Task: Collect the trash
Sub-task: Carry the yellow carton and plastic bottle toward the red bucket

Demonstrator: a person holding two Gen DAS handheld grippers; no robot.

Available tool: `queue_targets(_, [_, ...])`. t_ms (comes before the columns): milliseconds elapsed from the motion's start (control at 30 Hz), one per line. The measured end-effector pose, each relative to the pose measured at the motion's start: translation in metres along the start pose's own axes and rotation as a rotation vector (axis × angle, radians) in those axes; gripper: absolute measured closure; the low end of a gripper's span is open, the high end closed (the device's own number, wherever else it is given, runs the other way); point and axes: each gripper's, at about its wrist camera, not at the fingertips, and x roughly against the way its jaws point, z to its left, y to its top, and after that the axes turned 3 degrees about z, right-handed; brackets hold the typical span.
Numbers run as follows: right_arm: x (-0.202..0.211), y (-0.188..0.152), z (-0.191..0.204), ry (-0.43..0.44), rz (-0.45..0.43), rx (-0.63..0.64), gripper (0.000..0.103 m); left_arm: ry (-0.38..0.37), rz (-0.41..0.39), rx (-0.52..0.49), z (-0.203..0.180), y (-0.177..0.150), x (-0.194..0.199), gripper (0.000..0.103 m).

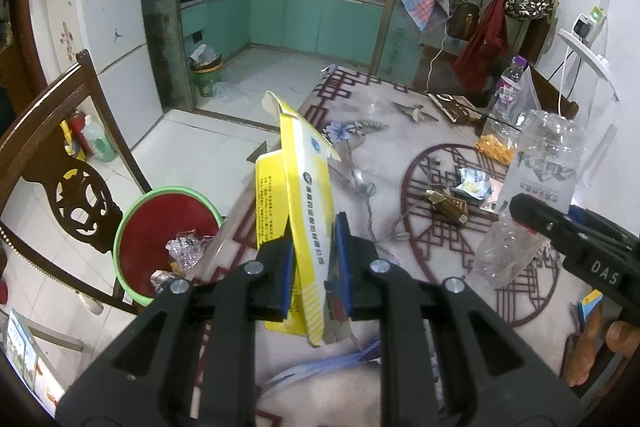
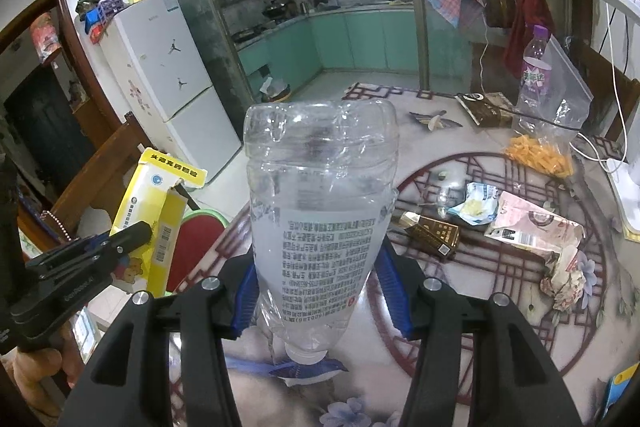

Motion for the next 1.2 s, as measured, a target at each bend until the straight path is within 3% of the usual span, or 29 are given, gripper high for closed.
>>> queue_targets(233, [-0.009,0.011,0.031,-0.05,-0.038,-0.046,0.052,-0.039,0.005,-0.044,0.037,0.02,-0.007,0.085])
queue_targets(533, [-0.038,0.023,0.099,-0.068,-0.054,-0.051,0.052,-0.063,-0.01,-0.099,0.092,0.04,-0.012,0.085])
queue_targets(900, [-0.072,0.03,0.156,-0.078,-0.026,-0.035,0.051,-0.073,0.012,-0.084,0.151,0.049,-0.022,0.085])
queue_targets(1200, [-0.104,0.038,0.19,-0.05,0.016,0.002,0.051,-0.037,0.039,-0.04,0.194,0.051,-0.034,0.085])
